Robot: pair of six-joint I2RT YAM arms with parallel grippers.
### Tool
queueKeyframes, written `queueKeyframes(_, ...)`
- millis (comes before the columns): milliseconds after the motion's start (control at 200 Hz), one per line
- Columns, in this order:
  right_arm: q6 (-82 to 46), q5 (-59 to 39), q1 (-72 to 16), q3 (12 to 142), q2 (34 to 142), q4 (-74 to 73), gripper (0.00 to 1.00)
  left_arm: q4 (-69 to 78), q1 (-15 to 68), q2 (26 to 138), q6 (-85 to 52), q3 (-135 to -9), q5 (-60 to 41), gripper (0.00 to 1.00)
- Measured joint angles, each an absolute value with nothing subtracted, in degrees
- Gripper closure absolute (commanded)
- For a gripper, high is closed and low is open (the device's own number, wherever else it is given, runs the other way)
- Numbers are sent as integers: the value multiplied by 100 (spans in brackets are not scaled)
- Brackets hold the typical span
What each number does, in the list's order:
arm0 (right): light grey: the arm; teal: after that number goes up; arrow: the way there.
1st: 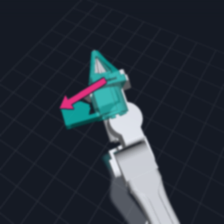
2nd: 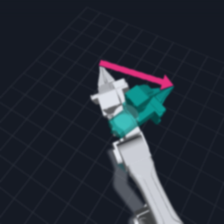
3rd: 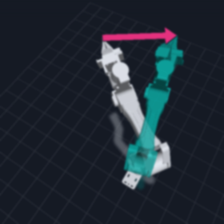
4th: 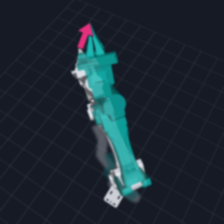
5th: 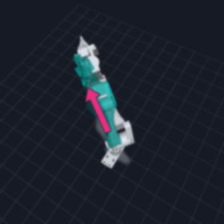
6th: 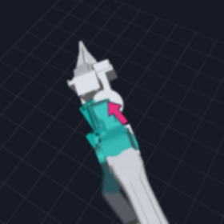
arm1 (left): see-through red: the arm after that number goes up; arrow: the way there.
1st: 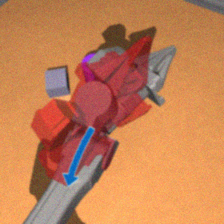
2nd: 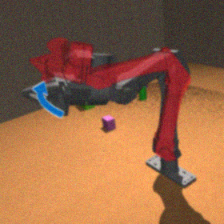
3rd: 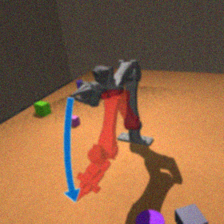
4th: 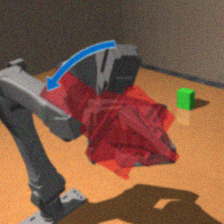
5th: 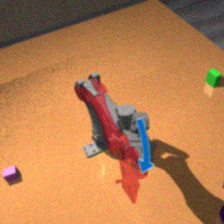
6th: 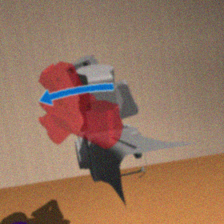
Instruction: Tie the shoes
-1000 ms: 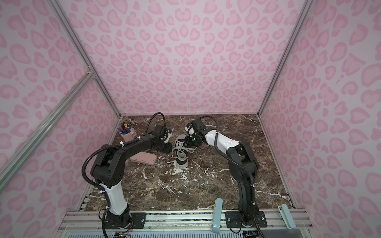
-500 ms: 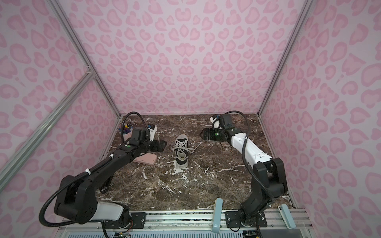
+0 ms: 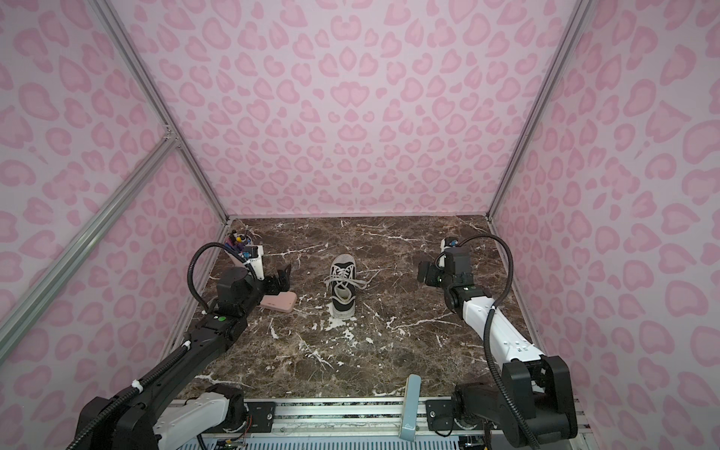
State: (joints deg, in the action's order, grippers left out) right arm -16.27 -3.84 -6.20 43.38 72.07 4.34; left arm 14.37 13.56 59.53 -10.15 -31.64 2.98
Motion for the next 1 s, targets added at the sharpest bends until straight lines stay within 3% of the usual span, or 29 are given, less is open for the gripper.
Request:
queueKeyframes(140, -1629, -134, -550, 4292, 7229, 233, 2, 1498, 1345, 5876, -926, -3048, 228, 3)
queueKeyframes(415, -1892, -261, -993, 5048, 7644, 661, 6, 596, 1367, 6921, -910, -3822, -1026, 0)
queueKeyframes(685, -2324, -519, -1988, 5662, 8460, 1098, 19, 333, 1581, 7846, -934, -4246, -1761, 15)
queueKeyframes(815, -2534, -856, -2338, 6073, 9011, 1203, 29, 353, 1629, 8250, -937, -4364, -2062, 38)
queueKeyframes(1000, -2687, -1450, -2926, 6803, 9758, 1326, 39, 303, 1702, 8864, -711, -4766, -2165, 46)
